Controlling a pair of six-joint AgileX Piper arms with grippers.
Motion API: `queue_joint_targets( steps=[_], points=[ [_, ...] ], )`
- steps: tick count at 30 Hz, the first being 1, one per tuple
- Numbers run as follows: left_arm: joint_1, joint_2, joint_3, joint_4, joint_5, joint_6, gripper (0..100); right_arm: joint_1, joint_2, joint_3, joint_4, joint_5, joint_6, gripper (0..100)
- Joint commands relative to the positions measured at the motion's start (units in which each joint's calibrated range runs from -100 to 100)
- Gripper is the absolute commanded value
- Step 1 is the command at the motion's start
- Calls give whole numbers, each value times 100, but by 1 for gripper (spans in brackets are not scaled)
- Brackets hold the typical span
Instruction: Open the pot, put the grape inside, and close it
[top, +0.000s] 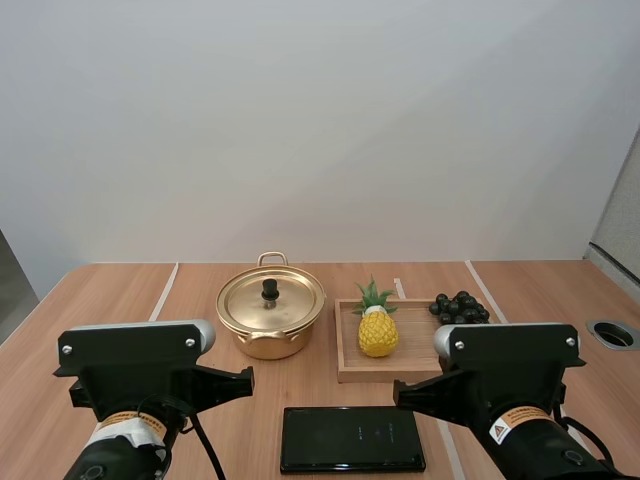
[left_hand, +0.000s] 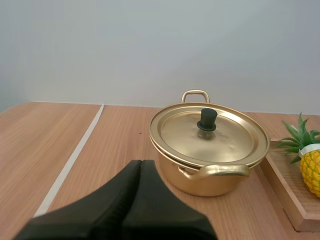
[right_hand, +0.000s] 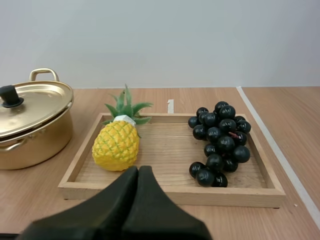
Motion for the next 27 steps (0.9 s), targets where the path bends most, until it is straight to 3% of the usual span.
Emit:
queue_joint_targets(
  steps=[1,27],
  points=[
    [-21,-27,8,-85,-62,-18,0,79,-40,21,14,-114,0,0],
    [-13,-27,8,-85,-80,-18,0,94,-40,21,-58,-114,0,0]
  ],
)
